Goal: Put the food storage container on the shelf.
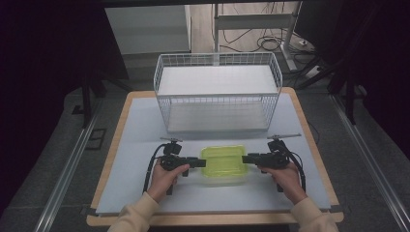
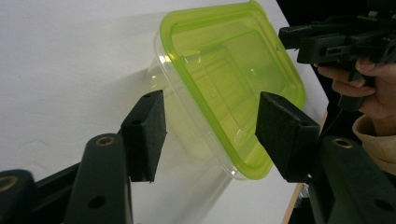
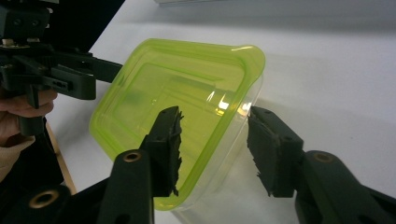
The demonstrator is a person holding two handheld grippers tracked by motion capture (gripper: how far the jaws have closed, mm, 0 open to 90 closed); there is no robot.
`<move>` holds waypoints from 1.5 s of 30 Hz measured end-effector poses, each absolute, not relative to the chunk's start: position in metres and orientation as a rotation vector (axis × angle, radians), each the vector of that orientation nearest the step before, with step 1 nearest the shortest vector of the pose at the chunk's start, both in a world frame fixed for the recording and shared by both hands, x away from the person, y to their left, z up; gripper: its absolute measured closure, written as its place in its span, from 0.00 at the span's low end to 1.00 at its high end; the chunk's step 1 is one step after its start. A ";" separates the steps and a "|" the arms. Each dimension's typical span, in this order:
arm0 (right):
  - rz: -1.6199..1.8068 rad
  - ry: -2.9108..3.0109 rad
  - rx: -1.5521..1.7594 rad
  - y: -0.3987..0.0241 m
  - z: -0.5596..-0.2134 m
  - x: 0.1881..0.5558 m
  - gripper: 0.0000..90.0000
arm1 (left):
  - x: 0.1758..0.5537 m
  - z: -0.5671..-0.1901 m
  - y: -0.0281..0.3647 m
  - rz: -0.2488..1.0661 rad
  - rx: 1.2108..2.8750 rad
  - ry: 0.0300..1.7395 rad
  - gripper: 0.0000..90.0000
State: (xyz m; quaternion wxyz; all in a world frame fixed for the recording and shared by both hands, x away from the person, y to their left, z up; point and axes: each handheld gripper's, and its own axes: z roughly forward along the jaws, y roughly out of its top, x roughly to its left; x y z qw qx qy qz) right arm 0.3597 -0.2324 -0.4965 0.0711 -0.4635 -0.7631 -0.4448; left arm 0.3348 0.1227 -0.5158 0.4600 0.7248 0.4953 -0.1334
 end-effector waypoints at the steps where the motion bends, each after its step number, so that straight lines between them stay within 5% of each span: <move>1: -1.331 -2.292 -1.393 -0.232 -0.497 0.360 0.63 | 0.335 -0.516 0.122 -0.332 1.785 1.220 0.49; 10: -1.281 -2.257 -1.396 -0.231 -0.506 0.364 0.73 | 0.340 -0.524 0.117 -0.377 1.786 1.221 0.65; 22: -1.324 -2.167 -1.397 -0.234 -0.500 0.361 0.90 | 0.329 -0.511 0.122 -0.266 1.771 1.181 0.89; 45: -1.465 -2.241 -1.326 -0.224 -0.473 0.344 0.90 | 0.316 -0.493 0.134 -0.204 1.739 1.130 0.90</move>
